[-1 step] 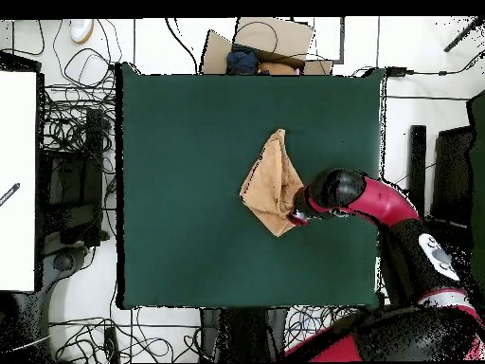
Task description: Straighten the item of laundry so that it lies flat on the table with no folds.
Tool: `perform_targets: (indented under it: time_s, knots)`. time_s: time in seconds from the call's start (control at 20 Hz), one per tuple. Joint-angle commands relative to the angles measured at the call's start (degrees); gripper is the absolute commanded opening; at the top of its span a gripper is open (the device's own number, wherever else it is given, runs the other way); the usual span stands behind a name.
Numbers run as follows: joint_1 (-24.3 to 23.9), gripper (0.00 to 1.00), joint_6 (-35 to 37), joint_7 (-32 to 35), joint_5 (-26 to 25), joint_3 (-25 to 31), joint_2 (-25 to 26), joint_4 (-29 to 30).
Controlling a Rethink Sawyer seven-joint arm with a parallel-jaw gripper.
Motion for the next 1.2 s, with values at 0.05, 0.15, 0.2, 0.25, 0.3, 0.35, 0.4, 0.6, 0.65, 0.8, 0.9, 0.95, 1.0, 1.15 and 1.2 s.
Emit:
perform_targets:
  time_s: [0.05,0.15,0.2,0.25,0.3,0.35,0.4,0.6,0.65,0.8,0.9,0.95,1.0,1.15,1.2]
  knots:
    - [19.24,0.00,-13.07,40.36,-2.90,-12.75,-9.83,1.66]
    - [24.19,0.00,-9.46,43.91,-2.53,-16.32,-10.16,-0.29]
    - [26.89,0.00,-6.94,46.25,-2.48,-18.12,-9.94,-1.81]
    - [29.60,0.00,-4.42,48.58,-2.44,-19.93,-9.72,-3.33]
    - [32.33,0.00,-1.54,51.37,-2.36,-21.79,-8.94,-5.47]
    - [34.99,0.00,1.53,54.04,-2.20,-23.50,-8.15,-7.58]
    - [37.12,0.00,3.92,56.37,-2.09,-24.74,-7.11,-9.66]
    - [43.48,0.00,10.04,64.50,-2.51,-28.43,-1.74,-16.86]
    - [44.70,0.00,10.74,66.41,-2.94,-29.15,-0.07,-18.43]
    - [46.11,0.00,10.67,70.40,-4.01,-30.30,4.37,-21.94]
    - [46.09,0.00,9.86,71.39,-4.26,-30.41,5.69,-22.73]
    - [46.04,0.00,9.48,71.57,-4.40,-30.42,6.17,-23.00]
    - [45.74,0.00,8.76,71.59,-4.28,-30.34,6.09,-22.41]
    - [44.46,0.00,5.44,71.73,-3.47,-29.51,5.69,-20.78]
    - [44.18,0.00,4.71,71.53,-3.53,-29.40,5.61,-20.47]
